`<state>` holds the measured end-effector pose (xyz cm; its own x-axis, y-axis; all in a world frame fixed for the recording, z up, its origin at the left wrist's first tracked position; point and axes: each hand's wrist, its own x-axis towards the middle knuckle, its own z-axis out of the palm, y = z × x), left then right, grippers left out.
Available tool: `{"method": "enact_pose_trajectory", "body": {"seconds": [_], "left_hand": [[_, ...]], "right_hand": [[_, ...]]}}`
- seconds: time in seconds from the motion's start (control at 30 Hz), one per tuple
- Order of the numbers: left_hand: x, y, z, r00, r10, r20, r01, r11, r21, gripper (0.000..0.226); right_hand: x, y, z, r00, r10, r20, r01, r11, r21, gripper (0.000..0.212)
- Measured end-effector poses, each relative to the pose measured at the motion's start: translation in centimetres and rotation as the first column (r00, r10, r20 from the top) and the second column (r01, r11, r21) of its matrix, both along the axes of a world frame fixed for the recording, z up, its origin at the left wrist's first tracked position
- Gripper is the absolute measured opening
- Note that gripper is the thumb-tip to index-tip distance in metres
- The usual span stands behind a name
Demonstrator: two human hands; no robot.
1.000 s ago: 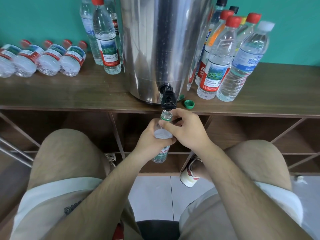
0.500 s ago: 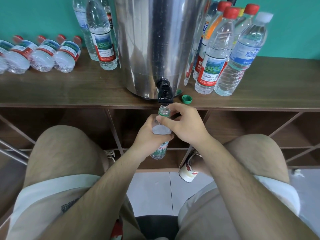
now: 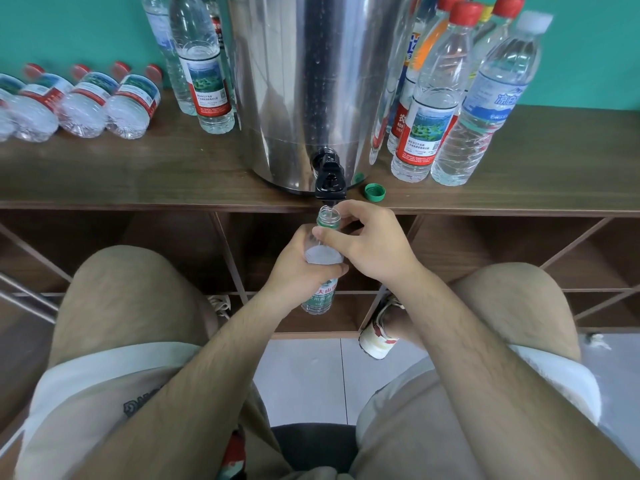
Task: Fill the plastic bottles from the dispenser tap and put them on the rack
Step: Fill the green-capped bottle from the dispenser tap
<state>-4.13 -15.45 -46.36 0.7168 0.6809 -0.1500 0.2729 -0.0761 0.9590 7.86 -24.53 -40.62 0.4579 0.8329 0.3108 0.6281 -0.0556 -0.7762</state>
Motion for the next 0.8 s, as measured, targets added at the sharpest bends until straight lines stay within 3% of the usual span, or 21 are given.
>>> {"method": "enact_pose_trajectory", "body": {"seconds": [0.5,0.8], "left_hand": [[0.00,0.13,-0.25,1.000,0.000,-0.011,0.000,1.000,0.010,0.069],[0.27,0.19,0.15,0.999,-0.017,-0.037,0.018,1.000,0.016,0.080]], "right_hand": [[-0.17,0.00,0.04,1.000,-0.011,0.026,0.011,1.000,0.001,0.012],[-0.56,-0.04,0.16,0.998,-0.043,0.052,0.043,0.999,-0.013,0.017]]}}
